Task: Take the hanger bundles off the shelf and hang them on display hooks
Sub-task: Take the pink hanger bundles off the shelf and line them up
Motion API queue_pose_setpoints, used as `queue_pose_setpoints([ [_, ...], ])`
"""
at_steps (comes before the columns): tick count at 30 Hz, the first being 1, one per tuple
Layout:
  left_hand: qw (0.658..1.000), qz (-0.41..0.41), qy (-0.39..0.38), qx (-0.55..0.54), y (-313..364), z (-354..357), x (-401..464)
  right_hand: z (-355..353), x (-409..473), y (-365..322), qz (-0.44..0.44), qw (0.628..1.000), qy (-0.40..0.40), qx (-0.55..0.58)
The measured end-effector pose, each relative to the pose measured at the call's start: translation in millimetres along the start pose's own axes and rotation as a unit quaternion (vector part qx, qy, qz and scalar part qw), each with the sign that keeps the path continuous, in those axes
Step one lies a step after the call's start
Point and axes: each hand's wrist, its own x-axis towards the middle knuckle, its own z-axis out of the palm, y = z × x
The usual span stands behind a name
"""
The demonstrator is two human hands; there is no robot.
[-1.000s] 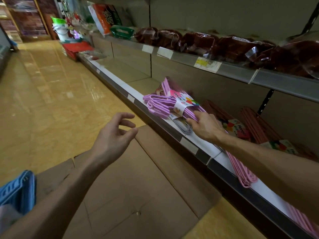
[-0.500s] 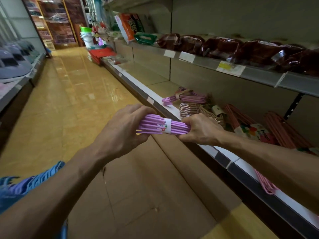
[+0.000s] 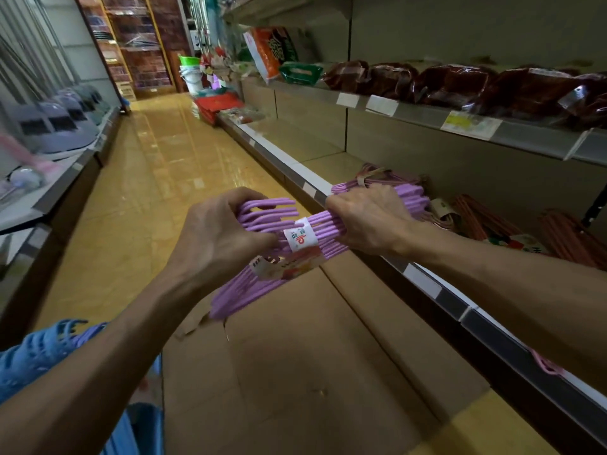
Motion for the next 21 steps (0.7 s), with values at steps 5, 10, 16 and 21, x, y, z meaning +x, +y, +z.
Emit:
queue_pose_setpoints([
  [5, 0.976, -0.120, 0.014, -0.181, 2.2, -9.2, -2.5, 9.8, 16.2, -8.0, -0.003, 0.999, 0.041, -0.012],
  [10, 0.928, -0.161, -0.103, -0.318, 9.0, -21.4, -9.6, 21.2, 21.2, -12.5, -0.041, 0.997, 0.008, 0.066],
  [16, 0.856, -0.087, -0.232, -0.453, 5.1, -28.1, -15.8, 29.1, 32.6, -21.4, -0.070, 0.976, 0.021, 0.207],
  [21, 0.843, -0.048, -0.245, -0.476, -2.8, -32.8, -18.4, 40.4, 43.3, -33.9, -0.061, 0.956, 0.007, 0.288],
])
